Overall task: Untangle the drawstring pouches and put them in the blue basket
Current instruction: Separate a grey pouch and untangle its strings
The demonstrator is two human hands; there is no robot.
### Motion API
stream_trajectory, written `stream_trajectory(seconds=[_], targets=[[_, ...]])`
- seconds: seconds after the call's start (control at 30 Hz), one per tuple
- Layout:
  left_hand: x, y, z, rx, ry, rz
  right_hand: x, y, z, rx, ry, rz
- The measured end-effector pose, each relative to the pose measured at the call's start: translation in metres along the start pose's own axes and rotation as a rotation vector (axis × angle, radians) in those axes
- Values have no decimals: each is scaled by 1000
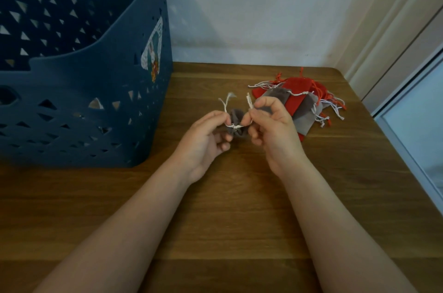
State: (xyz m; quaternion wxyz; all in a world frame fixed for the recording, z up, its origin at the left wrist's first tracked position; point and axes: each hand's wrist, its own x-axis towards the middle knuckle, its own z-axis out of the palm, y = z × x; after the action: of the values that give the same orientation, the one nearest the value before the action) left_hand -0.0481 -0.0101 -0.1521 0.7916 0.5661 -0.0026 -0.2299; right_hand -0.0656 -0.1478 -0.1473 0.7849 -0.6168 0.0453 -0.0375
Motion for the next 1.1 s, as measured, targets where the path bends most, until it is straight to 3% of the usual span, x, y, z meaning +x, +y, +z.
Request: stream_trajectory(seconds=[0.13,0.3,0.53,0.7,0.9,1.0,1.1], targets=[[0,2,-1,242,10,49,-1,-1,0,-25,-48,-123],[0,-1,-1,531,6,113,-2,1,-1,-233,-140,-282],[-1,-8,0,901,-62,422,-4,2,2,-324,-137,-298],[2,-11,0,1067,-40,459,-5,3,6,-340,-126,-287],[1,-13,0,949,28,469,-3,5,6,-407,-184,-341],[1,-9,-2,801,56,429,0,7,1,-555,-174,-412],[2,-6,-4,798,86,423,3,8,-3,-646,-147,-445]])
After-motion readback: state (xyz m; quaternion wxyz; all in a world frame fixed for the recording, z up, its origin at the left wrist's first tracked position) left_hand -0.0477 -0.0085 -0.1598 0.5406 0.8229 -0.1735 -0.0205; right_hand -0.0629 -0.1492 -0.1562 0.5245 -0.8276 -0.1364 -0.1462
